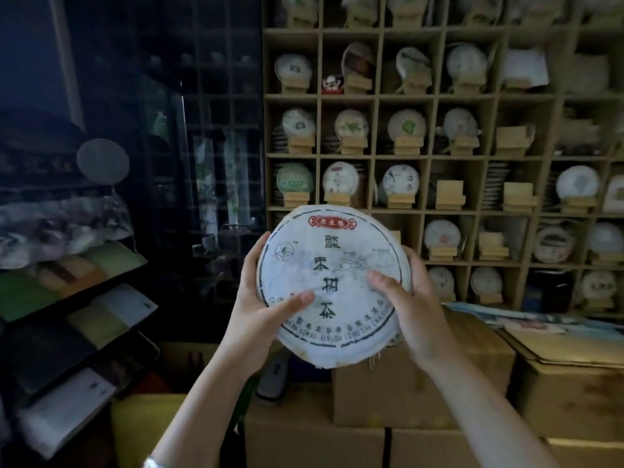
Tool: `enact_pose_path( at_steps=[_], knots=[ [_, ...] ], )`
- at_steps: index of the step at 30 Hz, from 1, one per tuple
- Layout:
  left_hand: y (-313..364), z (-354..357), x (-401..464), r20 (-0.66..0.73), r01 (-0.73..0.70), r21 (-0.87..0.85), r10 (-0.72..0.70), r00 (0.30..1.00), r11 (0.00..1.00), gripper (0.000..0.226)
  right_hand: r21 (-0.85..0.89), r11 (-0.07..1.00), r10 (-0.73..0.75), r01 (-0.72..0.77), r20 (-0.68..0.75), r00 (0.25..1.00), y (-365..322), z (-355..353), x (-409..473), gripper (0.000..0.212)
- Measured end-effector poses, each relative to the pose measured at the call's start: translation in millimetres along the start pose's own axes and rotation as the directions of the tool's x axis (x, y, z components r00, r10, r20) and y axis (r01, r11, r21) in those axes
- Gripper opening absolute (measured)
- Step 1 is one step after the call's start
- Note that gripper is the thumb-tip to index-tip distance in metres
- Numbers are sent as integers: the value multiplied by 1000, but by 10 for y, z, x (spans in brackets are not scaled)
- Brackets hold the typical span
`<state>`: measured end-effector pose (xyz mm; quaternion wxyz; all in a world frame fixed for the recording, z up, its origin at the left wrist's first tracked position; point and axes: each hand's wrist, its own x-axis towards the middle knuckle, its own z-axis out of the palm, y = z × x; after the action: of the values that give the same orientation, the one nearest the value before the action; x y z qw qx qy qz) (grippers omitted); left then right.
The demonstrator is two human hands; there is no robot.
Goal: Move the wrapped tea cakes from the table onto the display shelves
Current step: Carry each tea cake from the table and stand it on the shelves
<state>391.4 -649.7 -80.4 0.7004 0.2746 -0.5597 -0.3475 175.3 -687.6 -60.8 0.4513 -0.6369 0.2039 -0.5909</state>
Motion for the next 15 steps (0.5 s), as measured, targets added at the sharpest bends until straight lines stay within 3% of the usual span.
enact_pose_path(
  at_steps=[8,15],
  knots=[
    [-1030,-433,418,-91,161,-43,-164,982,986,85,-37,994,97,-99,-38,995,967,44,479,47],
    [-1795,-538,1357,-76,140,50,-136,988,989,88,50,990,130,-130,5,992,1782,-387,1435,64]
  ],
)
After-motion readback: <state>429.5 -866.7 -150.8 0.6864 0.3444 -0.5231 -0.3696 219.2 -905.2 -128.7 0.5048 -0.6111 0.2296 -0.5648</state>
